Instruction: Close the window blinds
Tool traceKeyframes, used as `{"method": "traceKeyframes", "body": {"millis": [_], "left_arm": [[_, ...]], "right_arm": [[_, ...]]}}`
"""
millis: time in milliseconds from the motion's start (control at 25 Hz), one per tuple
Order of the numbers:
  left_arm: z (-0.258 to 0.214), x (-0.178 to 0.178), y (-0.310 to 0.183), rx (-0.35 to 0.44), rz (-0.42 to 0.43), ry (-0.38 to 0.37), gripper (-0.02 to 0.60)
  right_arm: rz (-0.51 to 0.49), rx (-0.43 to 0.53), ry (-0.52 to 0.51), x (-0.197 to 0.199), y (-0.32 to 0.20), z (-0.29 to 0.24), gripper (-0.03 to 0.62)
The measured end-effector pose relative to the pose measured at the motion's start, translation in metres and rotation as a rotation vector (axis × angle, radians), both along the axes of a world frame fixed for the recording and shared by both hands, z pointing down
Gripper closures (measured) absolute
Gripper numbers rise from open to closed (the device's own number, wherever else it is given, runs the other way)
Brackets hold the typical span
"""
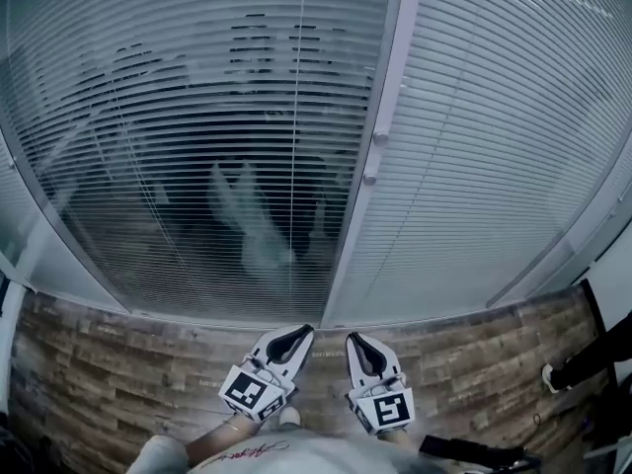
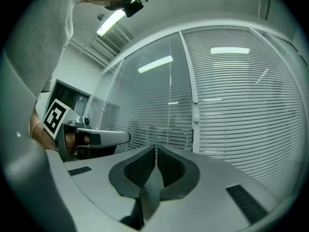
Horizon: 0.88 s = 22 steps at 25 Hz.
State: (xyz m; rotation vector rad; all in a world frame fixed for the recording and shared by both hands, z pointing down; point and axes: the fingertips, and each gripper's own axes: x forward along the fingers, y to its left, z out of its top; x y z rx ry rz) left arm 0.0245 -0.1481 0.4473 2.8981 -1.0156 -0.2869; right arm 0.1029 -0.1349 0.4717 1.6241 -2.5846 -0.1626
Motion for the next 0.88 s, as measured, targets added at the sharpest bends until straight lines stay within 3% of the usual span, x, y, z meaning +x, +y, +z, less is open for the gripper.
{"method": "traceKeyframes", "body": {"millis": [440,680,880], "left_arm": [[-0.007,-0.023,-0.049,0.018,-0.011,0.003,0.552],[-0.001,-0.023,-0.058,-0.014,-0.007,0.005,0.552],[-0.001,-0.022,-0.057,-0.015,-0.023,0.014,0.552]], "right_arm": [[0.036,0.001,-0.024,-0.015,-0.057,-0.010,0.569],[0.060,-0.062,-0.056,-0.018,-0.059,-0.006,0.569],[0.057,-0.029,-0.075,-0.011,-0.063,-0.007,0.569]]}}
